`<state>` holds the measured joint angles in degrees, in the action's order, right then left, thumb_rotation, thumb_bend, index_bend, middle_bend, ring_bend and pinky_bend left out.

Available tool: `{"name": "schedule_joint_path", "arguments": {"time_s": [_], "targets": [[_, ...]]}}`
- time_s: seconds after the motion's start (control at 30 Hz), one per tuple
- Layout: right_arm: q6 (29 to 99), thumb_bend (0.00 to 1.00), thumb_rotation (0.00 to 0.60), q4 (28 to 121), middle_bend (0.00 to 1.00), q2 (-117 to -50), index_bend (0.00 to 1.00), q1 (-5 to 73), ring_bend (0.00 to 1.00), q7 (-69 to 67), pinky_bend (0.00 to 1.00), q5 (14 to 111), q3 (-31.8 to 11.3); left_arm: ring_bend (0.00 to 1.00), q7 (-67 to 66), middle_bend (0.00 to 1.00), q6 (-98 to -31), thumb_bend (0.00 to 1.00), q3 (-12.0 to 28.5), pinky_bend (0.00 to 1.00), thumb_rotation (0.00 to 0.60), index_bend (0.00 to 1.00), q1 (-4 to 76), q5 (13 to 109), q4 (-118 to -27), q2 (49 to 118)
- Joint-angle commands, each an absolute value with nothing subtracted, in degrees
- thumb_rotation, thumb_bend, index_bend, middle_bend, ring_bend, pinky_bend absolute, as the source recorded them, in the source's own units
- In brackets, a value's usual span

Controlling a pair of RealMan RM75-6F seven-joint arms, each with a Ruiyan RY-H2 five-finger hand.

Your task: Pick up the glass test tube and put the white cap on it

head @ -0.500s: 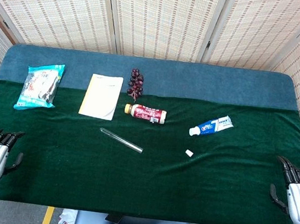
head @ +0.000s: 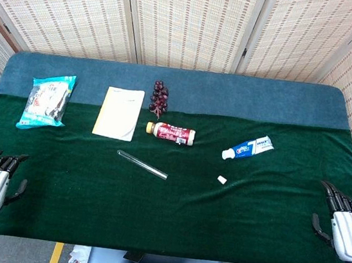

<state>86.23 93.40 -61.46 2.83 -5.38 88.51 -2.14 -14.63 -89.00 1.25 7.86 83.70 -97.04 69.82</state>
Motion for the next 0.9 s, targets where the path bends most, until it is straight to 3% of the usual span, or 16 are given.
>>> {"name": "schedule_joint_path", "arguments": {"time_s": [0.03, 0.27, 0.5, 0.6, 0.73, 0.9], "targets": [[86.42, 0.56, 0.600, 93.46, 0.12, -61.39, 0.05, 2.69, 0.15, -5.52, 0.18, 88.65, -2.06, 0.27, -14.46, 0.33, -88.83, 0.46, 1.34, 0.15, 0.600, 0.25, 7.97, 84.54, -96.59, 70.09], [86.75, 0.56, 0.600, 93.58, 0.12, -61.18, 0.05, 2.81, 0.15, -6.06, 0.18, 89.38, -2.12, 0.27, -15.33, 0.33, -86.06, 0.46, 1.97, 0.15, 0.600, 0.26, 10.85, 88.37, -96.61, 69.80], [86.66, 0.56, 0.600, 94.41, 0.12, -60.77, 0.05, 3.17, 0.16, -5.56, 0.18, 90.58, -1.88, 0.32, -17.15, 0.34, -73.51, 0.39, 2.91, 0.26, 0.600, 0.25, 19.70, 91.40, -96.46, 68.58], [86.32, 0.56, 0.600, 94.83, 0.12, -60.50, 0.05, 3.26, 0.16, -5.35, 0.18, 90.89, -1.58, 0.40, -18.41, 0.41, -68.13, 0.36, 4.40, 0.32, 0.600, 0.26, 24.09, 91.26, -94.87, 69.99], [86.73, 0.56, 0.600, 95.19, 0.12, -60.33, 0.05, 3.16, 0.17, -5.25, 0.19, 91.18, -1.56, 0.54, -17.35, 0.57, -61.72, 0.36, 6.62, 0.55, 0.600, 0.30, 29.67, 89.75, -91.69, 73.23], [86.62, 0.56, 0.600, 95.16, 0.12, -60.29, 0.05, 3.22, 0.17, -5.34, 0.19, 91.24, -1.49, 0.67, -15.44, 0.72, -55.50, 0.36, 8.31, 0.70, 0.600, 0.34, 35.01, 87.39, -86.98, 77.24]]}}
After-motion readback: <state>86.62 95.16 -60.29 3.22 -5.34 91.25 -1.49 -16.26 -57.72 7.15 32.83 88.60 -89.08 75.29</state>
